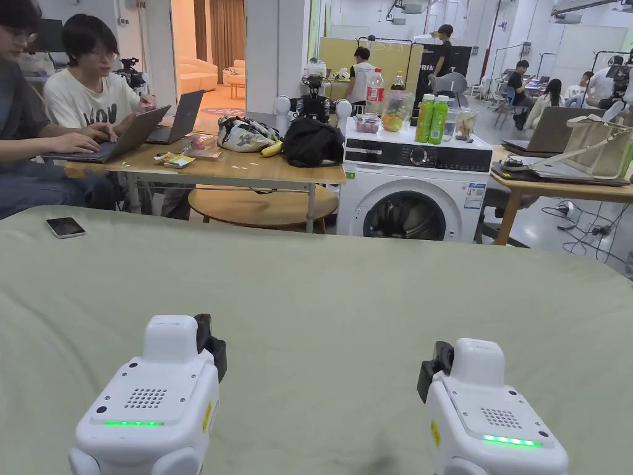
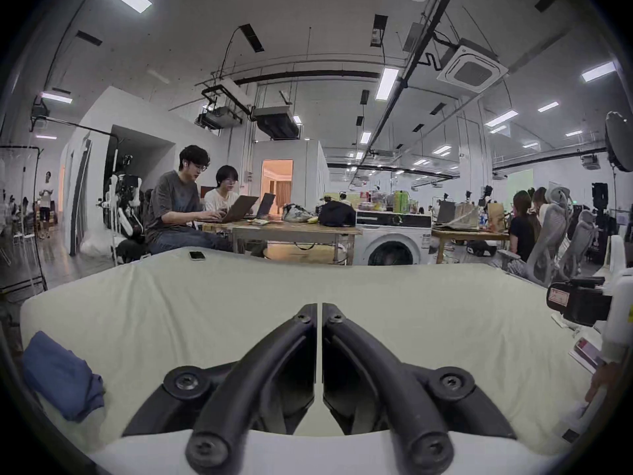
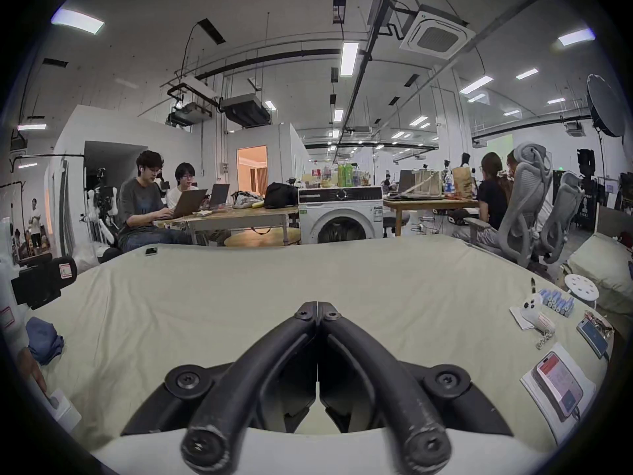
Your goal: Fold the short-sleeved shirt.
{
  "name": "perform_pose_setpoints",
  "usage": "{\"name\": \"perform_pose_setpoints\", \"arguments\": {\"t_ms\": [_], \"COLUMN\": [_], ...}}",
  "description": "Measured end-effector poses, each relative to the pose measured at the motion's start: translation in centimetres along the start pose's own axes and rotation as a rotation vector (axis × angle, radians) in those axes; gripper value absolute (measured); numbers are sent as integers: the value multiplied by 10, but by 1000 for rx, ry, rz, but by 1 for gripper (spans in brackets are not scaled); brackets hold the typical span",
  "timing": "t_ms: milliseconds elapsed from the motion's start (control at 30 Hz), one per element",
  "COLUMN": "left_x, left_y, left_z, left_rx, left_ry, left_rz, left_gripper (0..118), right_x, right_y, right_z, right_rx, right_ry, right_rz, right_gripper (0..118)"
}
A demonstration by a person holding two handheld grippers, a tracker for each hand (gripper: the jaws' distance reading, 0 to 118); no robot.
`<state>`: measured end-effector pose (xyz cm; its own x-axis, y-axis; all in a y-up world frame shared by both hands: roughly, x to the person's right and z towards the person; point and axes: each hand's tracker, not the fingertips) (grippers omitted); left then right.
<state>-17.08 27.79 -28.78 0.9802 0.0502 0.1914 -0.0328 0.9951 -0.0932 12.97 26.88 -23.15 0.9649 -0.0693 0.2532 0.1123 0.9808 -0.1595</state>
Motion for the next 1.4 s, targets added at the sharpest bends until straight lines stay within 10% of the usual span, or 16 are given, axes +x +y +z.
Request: {"name": "perform_pose_setpoints", "arguments": {"t_ms": [667, 767, 867, 1000, 1400], "left_x": [-6, -7, -11, -19, -19], "left_y": [6, 8, 10, 13, 16], "left_z": [3, 3, 1, -1, 4], "left_rx": [-65, -72, -82, -113, -54], "left_ry": [-25, -5, 1, -35, 2], "left_rz": [12, -4, -14, 22, 48], "left_gripper": [0, 3, 42, 80, 80], "right_x": [-6, -5, -4, -4, 0], "right_y": [-1, 2, 6, 10, 16], "right_z": [8, 8, 7, 8, 3], "right_rx": [-2, 3, 3, 24, 18], "right_ry": [5, 3, -5, -22, -7], "right_rz": [28, 23, 13, 26, 11], "right_gripper": [0, 29, 71, 80, 92]}}
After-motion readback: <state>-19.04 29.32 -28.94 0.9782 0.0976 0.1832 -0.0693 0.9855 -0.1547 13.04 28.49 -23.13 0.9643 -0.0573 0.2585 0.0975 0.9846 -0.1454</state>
